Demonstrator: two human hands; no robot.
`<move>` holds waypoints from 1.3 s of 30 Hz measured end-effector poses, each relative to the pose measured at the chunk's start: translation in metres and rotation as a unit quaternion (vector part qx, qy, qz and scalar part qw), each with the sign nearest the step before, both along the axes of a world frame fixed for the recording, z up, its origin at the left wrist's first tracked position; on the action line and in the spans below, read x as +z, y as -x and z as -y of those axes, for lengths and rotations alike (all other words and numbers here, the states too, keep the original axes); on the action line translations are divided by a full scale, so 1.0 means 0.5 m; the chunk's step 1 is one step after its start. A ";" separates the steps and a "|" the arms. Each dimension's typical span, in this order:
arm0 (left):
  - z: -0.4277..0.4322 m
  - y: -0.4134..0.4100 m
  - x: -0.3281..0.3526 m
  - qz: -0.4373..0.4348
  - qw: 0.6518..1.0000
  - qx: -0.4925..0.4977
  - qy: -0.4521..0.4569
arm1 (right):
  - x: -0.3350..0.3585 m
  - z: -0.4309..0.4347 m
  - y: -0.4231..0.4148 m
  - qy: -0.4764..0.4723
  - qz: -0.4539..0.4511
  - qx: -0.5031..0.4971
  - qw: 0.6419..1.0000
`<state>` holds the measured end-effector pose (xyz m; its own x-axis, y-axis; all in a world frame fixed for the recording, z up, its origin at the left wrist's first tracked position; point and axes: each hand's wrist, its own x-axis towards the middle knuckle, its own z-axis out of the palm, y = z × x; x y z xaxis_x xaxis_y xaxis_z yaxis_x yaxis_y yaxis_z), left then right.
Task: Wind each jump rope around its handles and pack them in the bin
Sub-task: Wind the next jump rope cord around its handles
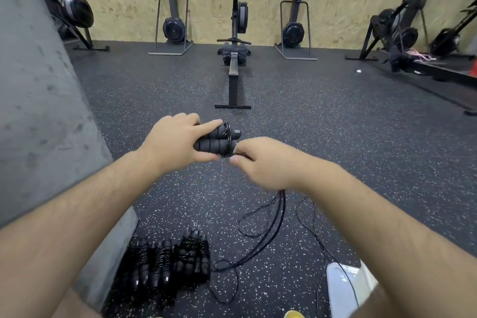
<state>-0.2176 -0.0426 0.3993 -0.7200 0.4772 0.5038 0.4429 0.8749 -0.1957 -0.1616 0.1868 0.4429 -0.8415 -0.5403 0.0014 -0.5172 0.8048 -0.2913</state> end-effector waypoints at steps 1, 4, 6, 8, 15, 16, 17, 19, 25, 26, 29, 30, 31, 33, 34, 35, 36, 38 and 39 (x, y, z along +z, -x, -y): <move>-0.003 -0.003 0.000 0.008 1.000 -0.017 0.012 | 0.005 -0.007 0.005 -0.011 -0.048 0.003 0.999; -0.022 -0.020 0.003 0.057 0.994 -0.087 0.024 | 0.016 -0.039 0.035 0.010 -0.136 0.006 0.991; -0.037 -0.040 0.009 0.082 0.988 -0.132 0.005 | 0.014 -0.064 0.060 0.057 -0.140 0.010 0.989; -0.053 -0.065 0.019 0.102 0.981 -0.159 -0.033 | -0.005 -0.091 0.087 0.150 -0.102 -0.011 0.983; -0.086 -0.115 0.048 0.152 0.966 -0.148 -0.150 | -0.082 -0.095 0.097 0.276 0.067 -0.068 0.956; -0.084 -0.112 0.049 0.142 0.968 -0.131 -0.159 | -0.095 -0.079 0.098 0.254 0.064 -0.069 0.963; -0.080 -0.105 0.049 0.126 0.972 -0.112 -0.164 | -0.103 -0.062 0.094 0.231 0.061 -0.075 0.968; -0.069 -0.086 0.043 0.092 0.981 -0.075 -0.156 | -0.114 -0.034 0.081 0.252 0.094 -0.105 0.957; -0.030 -0.007 0.003 0.034 0.996 0.000 -0.081 | -0.105 0.045 0.031 0.220 0.135 -0.071 0.963; -0.024 0.006 -0.002 0.028 0.998 0.004 -0.060 | -0.102 0.049 0.031 0.194 0.148 -0.073 0.967; 0.001 0.036 -0.029 0.037 0.999 0.006 -0.001 | -0.094 0.045 0.035 0.111 0.170 -0.062 0.977; 0.010 0.041 -0.043 0.048 0.999 0.002 0.014 | -0.089 0.041 0.035 0.092 0.156 -0.049 0.982; 0.018 0.046 -0.059 0.058 0.998 -0.001 0.028 | -0.086 0.037 0.037 0.078 0.132 -0.033 0.988; 0.027 0.047 -0.084 0.071 0.997 -0.013 0.042 | -0.078 0.030 0.039 0.043 0.080 -0.001 0.996; 0.026 0.043 -0.091 0.076 0.996 -0.025 0.041 | -0.068 0.025 0.042 0.018 0.054 0.015 0.998; 0.021 0.034 -0.092 0.081 0.995 -0.040 0.038 | -0.057 0.019 0.048 -0.009 0.022 0.028 0.999; 0.014 0.024 -0.088 0.089 0.994 -0.059 0.036 | -0.045 0.012 0.058 -0.027 -0.010 0.035 0.999; -0.003 -0.002 -0.068 0.117 0.989 -0.089 0.024 | -0.027 -0.006 0.085 -0.016 -0.053 0.038 0.998; -0.008 -0.017 -0.059 0.127 0.987 -0.100 0.013 | -0.023 -0.016 0.097 0.008 -0.056 0.036 0.998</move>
<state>-0.2089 -0.0388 0.3696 -0.7119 0.6323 0.3056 0.6435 0.7616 -0.0768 -0.2103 0.1947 0.4314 -0.7947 -0.5983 0.1023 -0.6033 0.7602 -0.2409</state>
